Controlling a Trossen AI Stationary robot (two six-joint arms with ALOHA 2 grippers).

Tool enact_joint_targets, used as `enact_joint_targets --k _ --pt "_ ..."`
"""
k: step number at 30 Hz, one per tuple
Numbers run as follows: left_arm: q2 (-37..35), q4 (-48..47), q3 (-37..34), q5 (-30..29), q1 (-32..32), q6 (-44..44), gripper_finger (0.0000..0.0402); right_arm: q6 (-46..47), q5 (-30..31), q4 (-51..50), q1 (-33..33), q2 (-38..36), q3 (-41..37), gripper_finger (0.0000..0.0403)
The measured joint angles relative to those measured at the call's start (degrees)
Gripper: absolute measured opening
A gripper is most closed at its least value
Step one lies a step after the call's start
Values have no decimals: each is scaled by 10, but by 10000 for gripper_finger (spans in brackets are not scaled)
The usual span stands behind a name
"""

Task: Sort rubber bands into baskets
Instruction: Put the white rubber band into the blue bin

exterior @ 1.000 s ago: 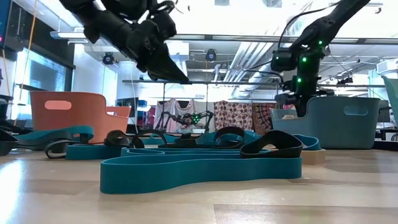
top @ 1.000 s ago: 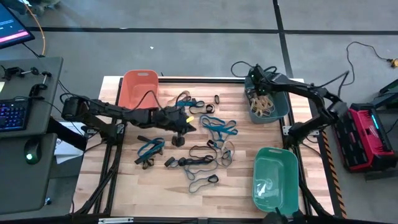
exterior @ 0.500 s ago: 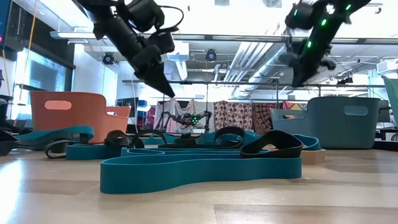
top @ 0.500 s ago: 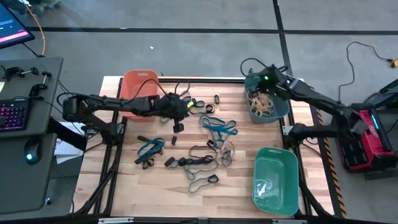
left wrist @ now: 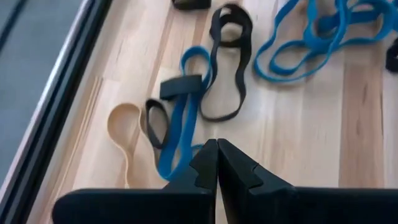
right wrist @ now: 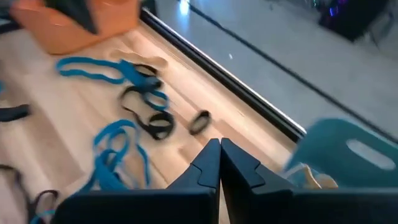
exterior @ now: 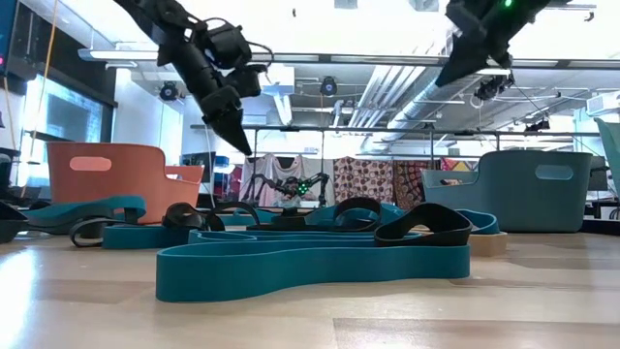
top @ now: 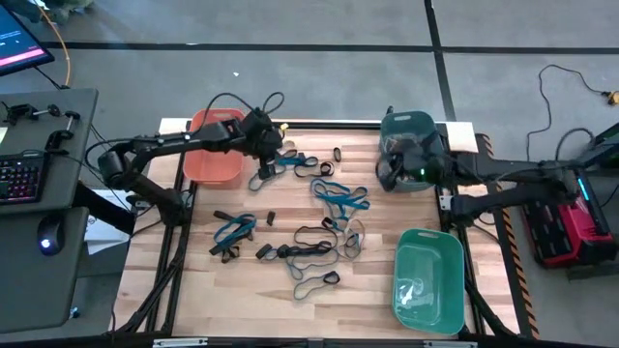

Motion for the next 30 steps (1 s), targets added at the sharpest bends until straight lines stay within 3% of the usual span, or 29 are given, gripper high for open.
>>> enact_joint_targets --k 6,13,23,30 --pt "62 -43 44 1 24 37 0 20 93 33 127 16 0 0" --pt "135 -50 88 -14 50 67 21 62 147 34 211 38 0 0" --pt "216 -52 118 -47 85 86 91 87 167 37 254 78 0 0" --pt "240 -40 123 -54 97 95 105 87 171 46 259 100 0 0"
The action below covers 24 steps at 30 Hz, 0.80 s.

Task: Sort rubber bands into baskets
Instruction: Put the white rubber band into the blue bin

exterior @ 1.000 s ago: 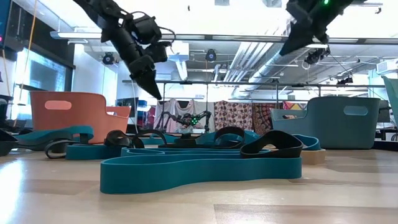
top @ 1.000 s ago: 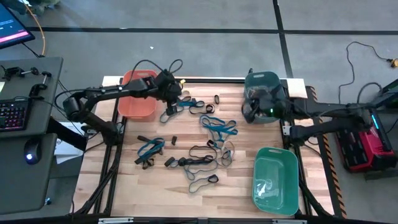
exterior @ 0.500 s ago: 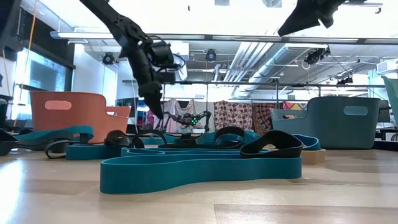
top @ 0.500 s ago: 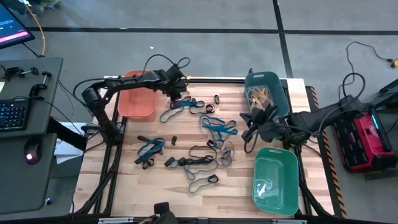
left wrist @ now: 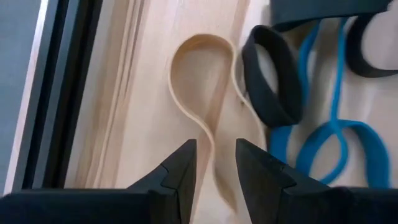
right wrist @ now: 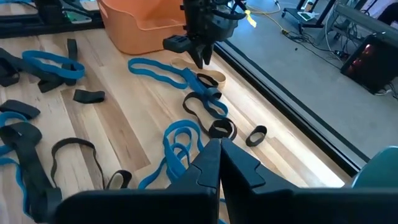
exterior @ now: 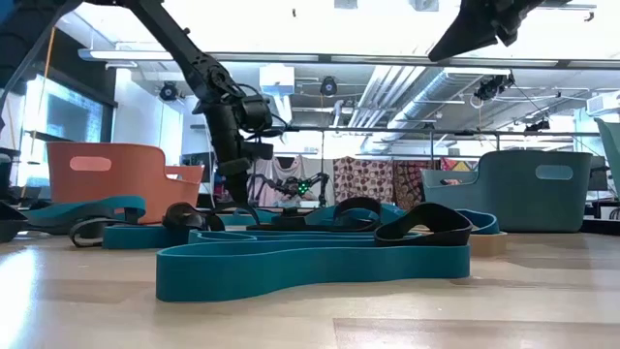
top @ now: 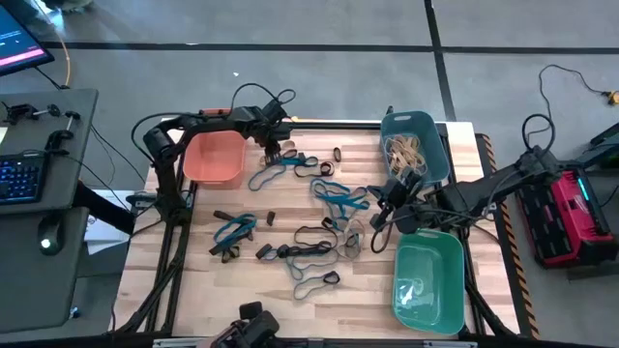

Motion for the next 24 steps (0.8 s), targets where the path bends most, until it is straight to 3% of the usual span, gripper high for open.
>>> enact_joint_targets --k 11,14,19,24 --pt "26 12 0 -2 7 15 102 -1 -1 5 0 5 0 0" --pt "26 5 0 -2 7 29 80 -1 -3 4 0 5 0 0" --pt "24 3 0 -16 5 45 9 -2 -3 4 0 5 0 0" --pt "0 6 0 -65 0 50 4 -3 -4 3 0 5 0 0"
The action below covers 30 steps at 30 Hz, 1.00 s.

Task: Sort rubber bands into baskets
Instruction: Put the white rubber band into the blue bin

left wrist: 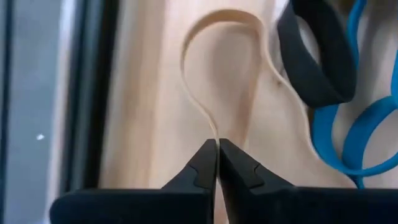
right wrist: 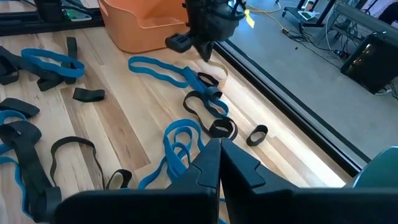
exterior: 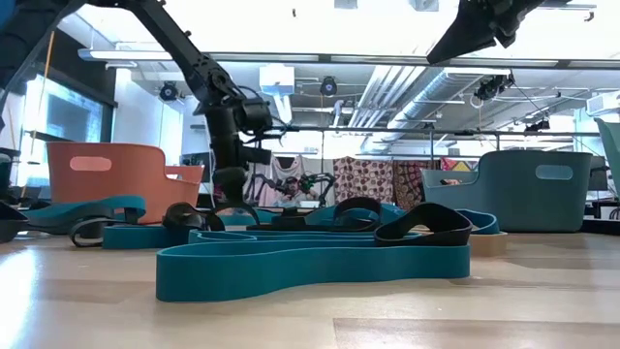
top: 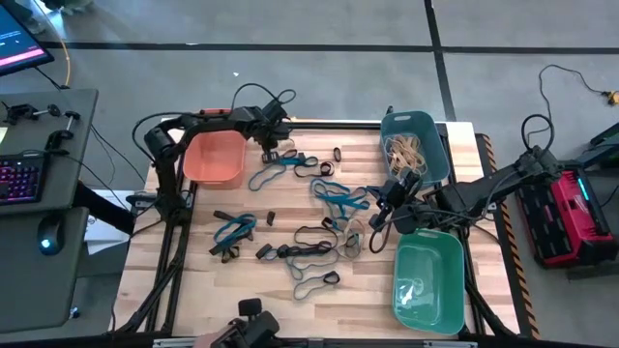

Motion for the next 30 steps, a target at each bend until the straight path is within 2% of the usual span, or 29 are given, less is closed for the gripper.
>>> enact_joint_targets --k 8,17,22,24,30 --pt "-88 15 0 -8 -8 -51 1 14 -1 -15 -6 0 0 0" --pt "-173 38 5 10 -76 -86 1 54 7 -81 -41 -6 0 0" --pt "-167 39 63 52 -115 -100 0 28 14 -87 -53 -25 0 0" --pt "-158 40 96 70 -127 -101 0 13 -1 -87 -56 -37 0 0" --pt "-101 39 207 101 -166 -101 0 -11 -25 -91 -55 -44 0 18"
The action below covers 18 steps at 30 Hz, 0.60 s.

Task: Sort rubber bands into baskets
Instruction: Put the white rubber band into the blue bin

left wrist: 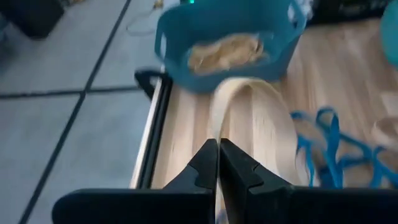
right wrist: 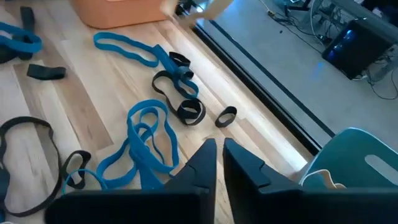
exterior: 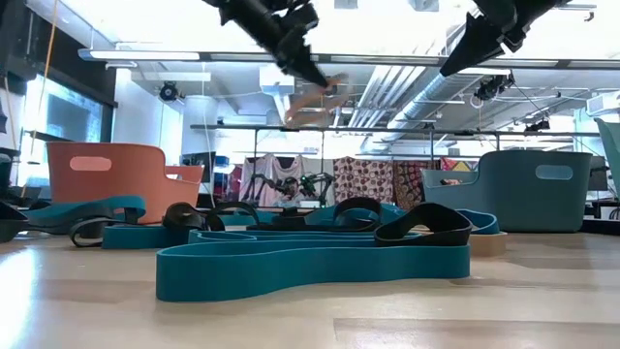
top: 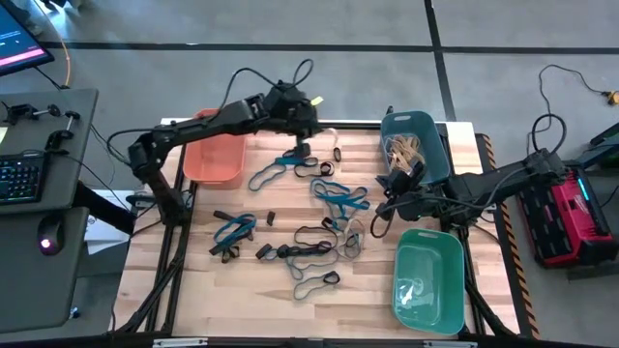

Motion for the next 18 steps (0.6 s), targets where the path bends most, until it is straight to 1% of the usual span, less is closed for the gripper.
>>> enact_joint_targets --k 4,8,11,15,18 --pt "60 -17 76 8 -18 5 0 2 10 -2 0 0 0 55" --pt "123 -30 147 50 -23 4 0 16 38 -3 -2 0 0 96" --pt "161 -29 192 97 -23 -5 0 30 47 -3 -9 0 0 120" --pt "191 -17 223 154 -23 -10 0 29 47 -3 -28 0 0 142" --pt "198 -6 228 172 -23 -11 0 17 56 0 -48 0 0 153"
